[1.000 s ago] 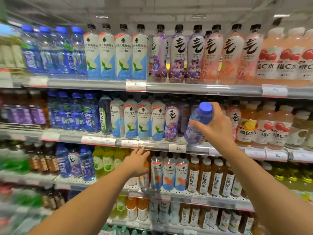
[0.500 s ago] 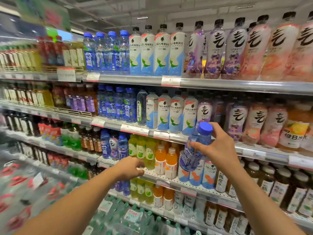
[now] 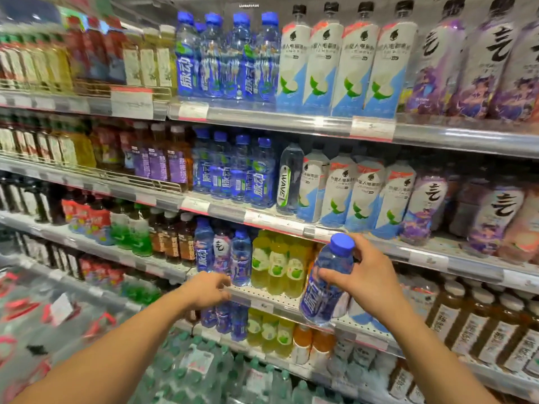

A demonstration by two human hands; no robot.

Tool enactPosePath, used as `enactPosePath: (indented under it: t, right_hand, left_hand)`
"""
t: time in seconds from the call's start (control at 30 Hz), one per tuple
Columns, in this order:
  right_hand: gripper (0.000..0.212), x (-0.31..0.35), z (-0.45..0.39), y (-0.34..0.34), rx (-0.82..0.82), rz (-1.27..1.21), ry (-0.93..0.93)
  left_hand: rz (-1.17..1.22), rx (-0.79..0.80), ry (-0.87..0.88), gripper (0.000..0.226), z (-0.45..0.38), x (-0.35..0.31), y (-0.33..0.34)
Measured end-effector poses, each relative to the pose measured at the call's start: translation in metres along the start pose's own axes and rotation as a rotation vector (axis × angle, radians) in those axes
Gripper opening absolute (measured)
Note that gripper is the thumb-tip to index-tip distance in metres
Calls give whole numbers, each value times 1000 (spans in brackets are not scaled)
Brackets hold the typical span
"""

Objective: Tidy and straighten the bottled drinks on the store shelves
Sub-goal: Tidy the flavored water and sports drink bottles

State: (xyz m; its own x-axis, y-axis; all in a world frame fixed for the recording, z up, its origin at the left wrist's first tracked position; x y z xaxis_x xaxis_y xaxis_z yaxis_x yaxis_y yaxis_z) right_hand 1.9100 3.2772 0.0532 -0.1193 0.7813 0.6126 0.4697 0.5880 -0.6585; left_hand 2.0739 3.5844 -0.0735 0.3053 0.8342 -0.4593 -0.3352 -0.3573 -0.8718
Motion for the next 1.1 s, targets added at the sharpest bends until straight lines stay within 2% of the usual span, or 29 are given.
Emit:
enactPosePath:
  t: [0.2, 0.37, 0.5, 0.73, 0.87, 0.97, 1.1]
  right_hand:
    - [56, 19, -19, 72, 13, 50, 67]
    - [64, 26, -29, 118, 35, 68, 113]
    - [61, 27, -34, 141, 51, 125, 129]
    - [59, 29, -43, 164, 80, 133, 142]
    - [60, 26, -46, 176, 71, 121, 167]
    - [60, 26, -48, 185, 95, 127, 173]
    - [62, 26, -48, 197, 137, 175, 164]
  left_hand:
    - [74, -83, -34, 63, -59, 73, -30]
    - [144, -179, -31, 63, -96, 102, -45]
    - [192, -178, -29, 61, -109, 117, -43]
    - [243, -248, 63, 62, -125, 118, -47]
    - [326, -295, 157, 76, -148, 101, -62]
    - [306, -300, 106, 78, -171, 86, -67]
    - [294, -258, 12, 63, -201, 81, -64]
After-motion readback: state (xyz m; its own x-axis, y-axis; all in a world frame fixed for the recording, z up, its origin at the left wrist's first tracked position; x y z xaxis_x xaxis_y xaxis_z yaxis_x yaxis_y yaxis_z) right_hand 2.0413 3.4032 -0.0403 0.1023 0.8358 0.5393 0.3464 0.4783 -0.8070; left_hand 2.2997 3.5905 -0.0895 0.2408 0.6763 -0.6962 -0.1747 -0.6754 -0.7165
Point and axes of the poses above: each hand's wrist, its own z-axis away from the middle knuckle, its own y-axis out of the palm, x = y × z, the point moved 6 cm from there along -z, towards the middle knuckle, and after that the axes turned 9 degrees about z, right-handed, at the moved point
